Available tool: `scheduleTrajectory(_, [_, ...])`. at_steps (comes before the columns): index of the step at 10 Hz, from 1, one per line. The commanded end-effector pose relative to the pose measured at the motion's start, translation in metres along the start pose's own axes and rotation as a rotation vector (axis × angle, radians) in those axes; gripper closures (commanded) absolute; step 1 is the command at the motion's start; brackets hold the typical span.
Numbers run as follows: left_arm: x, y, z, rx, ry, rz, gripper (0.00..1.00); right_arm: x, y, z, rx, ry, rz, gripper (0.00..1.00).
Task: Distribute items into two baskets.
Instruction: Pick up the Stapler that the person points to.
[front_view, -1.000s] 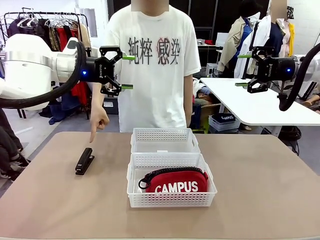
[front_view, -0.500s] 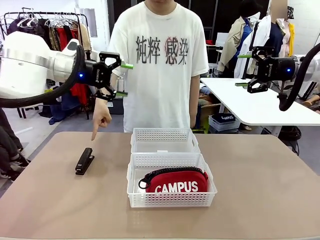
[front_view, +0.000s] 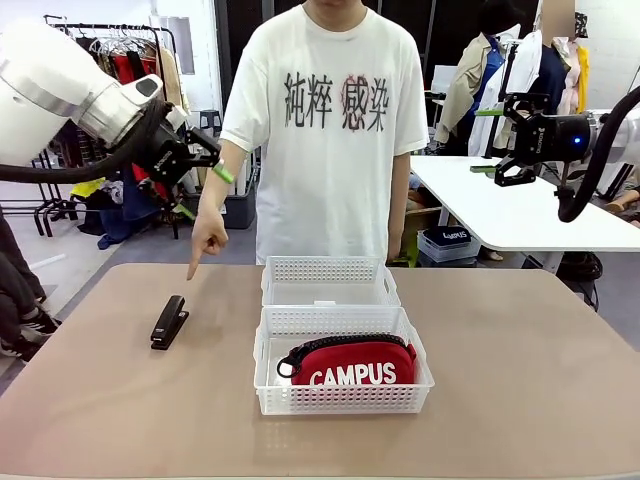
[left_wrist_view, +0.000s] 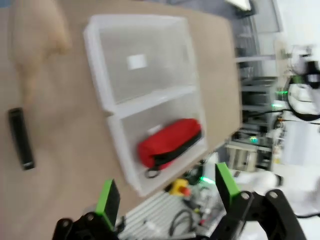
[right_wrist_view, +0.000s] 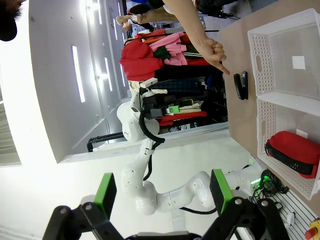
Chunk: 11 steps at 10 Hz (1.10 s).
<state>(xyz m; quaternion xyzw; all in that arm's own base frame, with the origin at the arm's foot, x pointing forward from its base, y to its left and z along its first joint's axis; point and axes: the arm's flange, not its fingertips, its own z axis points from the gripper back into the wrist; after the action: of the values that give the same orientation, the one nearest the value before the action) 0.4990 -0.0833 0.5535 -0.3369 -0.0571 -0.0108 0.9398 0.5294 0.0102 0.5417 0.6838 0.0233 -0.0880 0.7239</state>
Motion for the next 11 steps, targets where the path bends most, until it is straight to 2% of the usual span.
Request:
scheduleTrajectory(1, [0.007, -0.01, -0.009, 0.175, 0.027, 0.002, 0.0, -0.001, 0.001, 0.0, -0.005, -0.002, -0.008, 0.0])
scheduleTrajectory(4, [0.006, 0.006, -0.039, 0.45, 0.058, -0.029, 0.0, -0.001, 0.001, 0.0, -0.005, -0.002, -0.008, 0.0])
scheduleTrajectory(7, [0.0, 0.025, -0.064, 0.645, -0.025, -0.039, 0.0, -0.001, 0.001, 0.0, -0.005, -0.002, -0.008, 0.0])
scheduleTrajectory(10, [0.002, 0.052, -0.087, 0.615, -0.035, 0.004, 0.0, -0.001, 0.001, 0.0, -0.005, -0.002, -0.008, 0.0])
scheduleTrajectory(11, [0.002, 0.057, -0.087, 0.591, -0.065, 0.001, 0.0, -0.001, 0.001, 0.0, -0.005, -0.002, -0.008, 0.0])
